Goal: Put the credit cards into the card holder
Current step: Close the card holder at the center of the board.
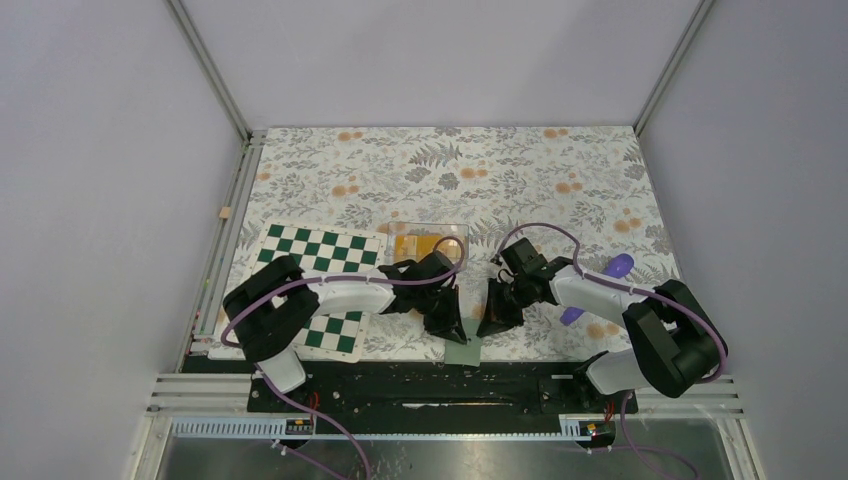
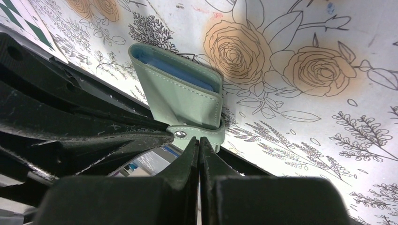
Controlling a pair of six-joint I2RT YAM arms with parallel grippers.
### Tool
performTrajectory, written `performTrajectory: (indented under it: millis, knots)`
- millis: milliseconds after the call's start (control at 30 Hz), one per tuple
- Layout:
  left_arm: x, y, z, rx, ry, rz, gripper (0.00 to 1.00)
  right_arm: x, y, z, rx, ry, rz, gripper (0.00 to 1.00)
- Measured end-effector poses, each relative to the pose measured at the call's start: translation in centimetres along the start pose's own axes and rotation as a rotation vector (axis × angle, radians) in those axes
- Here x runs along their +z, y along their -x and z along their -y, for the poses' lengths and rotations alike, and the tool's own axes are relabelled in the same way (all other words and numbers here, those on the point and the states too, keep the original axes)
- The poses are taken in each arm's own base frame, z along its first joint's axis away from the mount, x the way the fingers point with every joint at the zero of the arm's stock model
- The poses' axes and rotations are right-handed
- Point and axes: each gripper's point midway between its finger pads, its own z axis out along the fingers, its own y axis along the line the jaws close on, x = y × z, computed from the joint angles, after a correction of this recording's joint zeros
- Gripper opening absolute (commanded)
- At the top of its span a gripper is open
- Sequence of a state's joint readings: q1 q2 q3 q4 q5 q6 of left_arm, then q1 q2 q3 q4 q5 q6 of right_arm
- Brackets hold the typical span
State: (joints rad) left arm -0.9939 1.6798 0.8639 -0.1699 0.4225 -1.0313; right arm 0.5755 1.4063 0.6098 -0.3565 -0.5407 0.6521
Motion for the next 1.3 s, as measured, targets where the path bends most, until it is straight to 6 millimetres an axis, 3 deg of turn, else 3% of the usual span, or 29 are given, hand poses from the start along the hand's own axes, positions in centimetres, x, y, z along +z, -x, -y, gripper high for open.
performTrajectory:
  millis: [467, 1300]
  knots:
    - [0.7, -0.2, -1.0, -0.004, 0.027, -0.017, 0.0, 0.6, -0.7, -1.1, -0.058, -0.005, -0.027, 0.0]
    - [1.1, -0.4, -1.1, -0.022, 0.041, -0.037, 0.0, 1.9, -1.1, -0.4, -0.112, -0.129, -0.052, 0.0]
